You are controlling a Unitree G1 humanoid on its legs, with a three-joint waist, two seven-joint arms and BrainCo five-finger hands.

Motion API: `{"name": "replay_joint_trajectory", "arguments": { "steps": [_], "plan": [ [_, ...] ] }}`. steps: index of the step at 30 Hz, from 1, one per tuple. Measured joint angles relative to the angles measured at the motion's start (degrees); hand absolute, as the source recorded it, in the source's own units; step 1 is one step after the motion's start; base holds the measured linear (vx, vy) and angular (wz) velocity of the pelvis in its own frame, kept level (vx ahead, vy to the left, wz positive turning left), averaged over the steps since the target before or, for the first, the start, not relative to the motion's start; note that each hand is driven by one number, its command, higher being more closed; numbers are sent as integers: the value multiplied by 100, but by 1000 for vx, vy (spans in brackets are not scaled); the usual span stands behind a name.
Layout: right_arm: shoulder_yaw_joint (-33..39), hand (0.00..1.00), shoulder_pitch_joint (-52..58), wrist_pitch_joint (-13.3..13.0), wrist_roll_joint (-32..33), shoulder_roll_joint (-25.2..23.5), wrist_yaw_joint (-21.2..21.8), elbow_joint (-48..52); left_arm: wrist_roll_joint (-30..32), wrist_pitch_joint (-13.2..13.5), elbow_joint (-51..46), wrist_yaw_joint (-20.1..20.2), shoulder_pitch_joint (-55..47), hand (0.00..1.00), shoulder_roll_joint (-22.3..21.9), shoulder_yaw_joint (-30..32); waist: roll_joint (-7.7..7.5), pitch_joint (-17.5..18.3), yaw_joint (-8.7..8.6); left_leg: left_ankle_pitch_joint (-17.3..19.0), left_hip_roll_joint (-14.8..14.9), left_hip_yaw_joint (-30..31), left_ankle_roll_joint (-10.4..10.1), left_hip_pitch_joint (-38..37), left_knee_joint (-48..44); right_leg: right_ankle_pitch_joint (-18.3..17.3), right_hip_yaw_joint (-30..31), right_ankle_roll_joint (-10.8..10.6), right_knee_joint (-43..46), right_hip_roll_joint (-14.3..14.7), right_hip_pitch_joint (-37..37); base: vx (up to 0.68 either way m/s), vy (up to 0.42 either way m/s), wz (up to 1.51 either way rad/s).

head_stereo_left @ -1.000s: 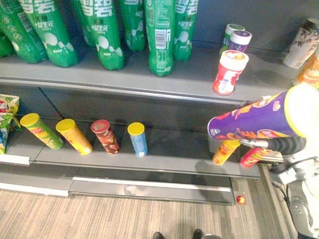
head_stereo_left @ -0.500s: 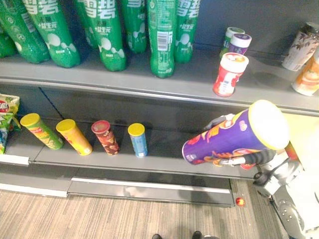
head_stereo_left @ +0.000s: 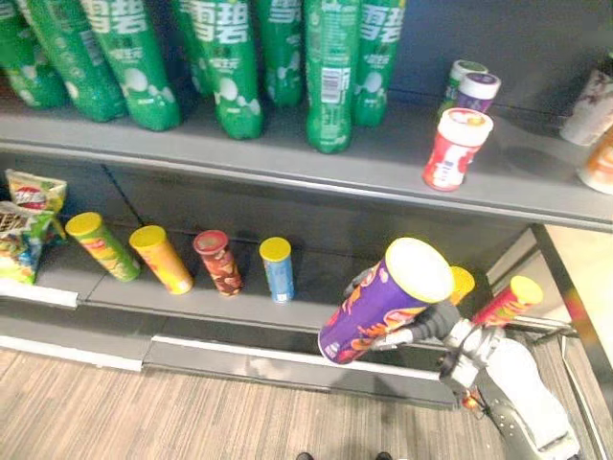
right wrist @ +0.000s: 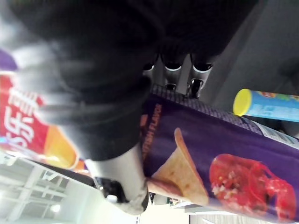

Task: Put the gum and the chips on the shelf.

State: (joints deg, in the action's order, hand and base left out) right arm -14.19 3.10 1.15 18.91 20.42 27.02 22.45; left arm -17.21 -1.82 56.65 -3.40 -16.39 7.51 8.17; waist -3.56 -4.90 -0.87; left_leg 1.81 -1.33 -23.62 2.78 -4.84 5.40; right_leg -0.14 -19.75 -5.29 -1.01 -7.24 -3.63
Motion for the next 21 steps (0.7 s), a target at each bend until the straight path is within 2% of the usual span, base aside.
{"name": "replay_joint_trajectory", "arguments": {
  "steps": [4,6,11,12,14,21],
  "plan": [
    [-190,100,-231,-71,-404,-197,-335,-347,0,-12,39,-25,15,0,6,-55,37,3,26,-57,3,127,-7,90,-1,-5,-150,8,-16,4,14,30,-13,19],
    [-271,100,-376,-167,-755,-287,-579,-677,0,-18,37,-28,50,0,29,-121,52,-4,100,-85,1,234,-23,116,3,-19,-220,25,-15,11,4,12,-10,17],
    [-434,100,-904,-250,-1090,-353,-1051,-1561,-3,-70,25,-29,79,0,3,-139,130,-69,199,-135,-4,389,-71,203,5,-22,-369,28,-13,6,20,-6,-1,18],
    [-436,100,-1098,-271,-1233,-362,-1240,-1910,-3,-86,-1,-28,122,0,-4,-172,189,-113,273,-143,-2,419,-76,239,31,-22,-406,29,-9,5,38,-25,3,13],
    [-430,100,-1370,-272,-1262,-362,-1490,-2267,-10,-93,-82,-23,162,0,-5,-231,255,-253,287,-178,-12,557,-106,293,34,-25,-515,29,-2,-7,36,-26,4,29],
    [-363,100,-1910,-307,-1466,-558,-2169,-3090,-15,-124,-269,48,277,0,-46,-245,352,-588,440,-334,0,719,-80,472,6,-28,-683,41,9,13,128,17,-6,15]
  ]
}}
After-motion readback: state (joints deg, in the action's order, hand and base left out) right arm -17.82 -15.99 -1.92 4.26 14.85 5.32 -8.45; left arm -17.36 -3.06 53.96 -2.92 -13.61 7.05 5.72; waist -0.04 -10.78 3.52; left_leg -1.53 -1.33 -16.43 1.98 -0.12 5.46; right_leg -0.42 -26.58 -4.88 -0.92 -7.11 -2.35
